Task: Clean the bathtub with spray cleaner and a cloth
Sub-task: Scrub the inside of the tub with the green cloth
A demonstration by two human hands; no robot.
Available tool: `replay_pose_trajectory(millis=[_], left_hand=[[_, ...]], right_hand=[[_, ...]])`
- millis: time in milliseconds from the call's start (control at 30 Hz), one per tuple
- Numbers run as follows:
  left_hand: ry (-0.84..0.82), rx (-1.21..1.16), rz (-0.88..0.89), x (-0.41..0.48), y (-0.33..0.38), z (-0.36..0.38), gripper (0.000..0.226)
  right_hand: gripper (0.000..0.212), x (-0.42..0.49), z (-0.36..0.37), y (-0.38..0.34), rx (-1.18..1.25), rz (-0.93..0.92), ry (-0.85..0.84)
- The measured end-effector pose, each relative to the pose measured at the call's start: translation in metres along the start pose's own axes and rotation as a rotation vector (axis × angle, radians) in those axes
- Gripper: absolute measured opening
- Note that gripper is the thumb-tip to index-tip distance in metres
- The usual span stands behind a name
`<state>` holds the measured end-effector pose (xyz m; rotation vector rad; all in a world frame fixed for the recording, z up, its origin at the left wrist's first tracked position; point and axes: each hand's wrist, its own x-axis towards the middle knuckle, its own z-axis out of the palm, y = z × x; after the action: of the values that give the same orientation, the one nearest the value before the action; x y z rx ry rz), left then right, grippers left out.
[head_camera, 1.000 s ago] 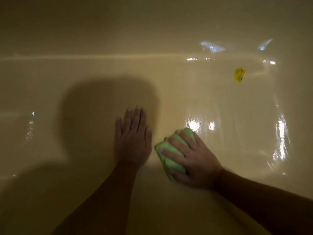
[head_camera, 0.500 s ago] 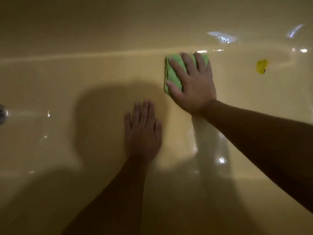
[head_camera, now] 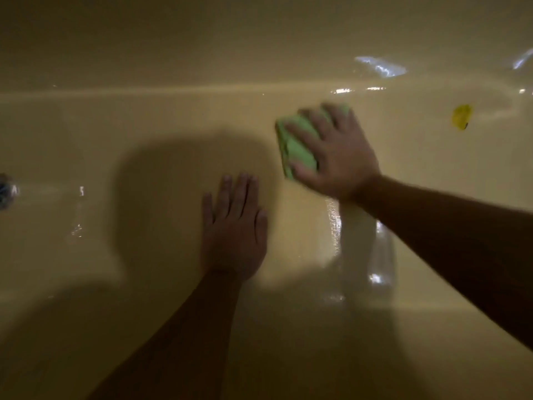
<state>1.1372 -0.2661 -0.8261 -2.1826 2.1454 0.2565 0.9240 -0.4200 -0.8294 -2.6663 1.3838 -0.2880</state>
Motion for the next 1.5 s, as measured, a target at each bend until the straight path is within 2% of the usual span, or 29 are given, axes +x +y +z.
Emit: replay_pose_trajectory(millis=[67, 133, 233, 333, 400, 500, 700, 833, 1000, 1133, 1200, 1267, 1500], left_hand=[[-0.002, 0.007, 0.029, 0.001, -0.004, 0.001, 0.063], [-0.019, 0.008, 0.023, -0.001, -0.008, 0.000, 0.063], [-0.025, 0.016, -0.021, -0.016, -0.014, -0.002, 0.063], [-0.043, 0.026, -0.011, -0.028, -0.024, -0.007, 0.064], [-0.079, 0.021, -0.009, -0.027, -0.026, -0.009, 0.066], [-0.096, -0.013, -0.025, -0.022, -0.026, -0.010, 0.067], [-0.064, -0.007, -0.006, -0.001, -0.035, -0.010, 0.067], [-0.018, 0.002, 0.022, 0.004, -0.040, -0.009, 0.067], [0.004, -0.024, 0.064, -0.005, -0.054, -0.008, 0.063], [-0.015, -0.010, 0.066, -0.016, -0.070, -0.009, 0.063], [-0.017, -0.001, 0.062, -0.016, -0.072, -0.010, 0.064], [-0.013, 0.008, 0.048, -0.013, -0.071, -0.010, 0.065], [0.017, 0.046, 0.066, 0.008, -0.080, -0.009, 0.067]], right_hand=[[0.068, 0.030, 0.000, -0.001, 0.004, 0.186, 0.048], [0.068, 0.025, 0.000, -0.019, 0.016, 0.286, 0.051], [0.067, -0.043, -0.001, -0.067, 0.063, 0.229, -0.003], [0.067, -0.124, -0.013, -0.122, 0.154, 0.128, -0.164], [0.068, -0.142, -0.016, -0.136, 0.150, 0.135, -0.236], [0.068, -0.112, -0.011, -0.125, 0.112, 0.143, -0.224], [0.068, 0.018, 0.011, -0.070, 0.018, 0.166, -0.005], [0.068, 0.057, 0.011, -0.062, 0.036, 0.249, -0.002], [0.068, -0.056, 0.003, -0.117, 0.108, 0.205, -0.069], [0.070, -0.129, -0.009, -0.145, 0.151, -0.001, -0.256], [0.069, -0.115, -0.004, -0.131, 0.115, -0.089, -0.248], [0.069, -0.081, 0.003, -0.115, 0.091, -0.072, -0.185], [0.071, 0.056, 0.016, -0.077, 0.027, 0.211, 0.013]])
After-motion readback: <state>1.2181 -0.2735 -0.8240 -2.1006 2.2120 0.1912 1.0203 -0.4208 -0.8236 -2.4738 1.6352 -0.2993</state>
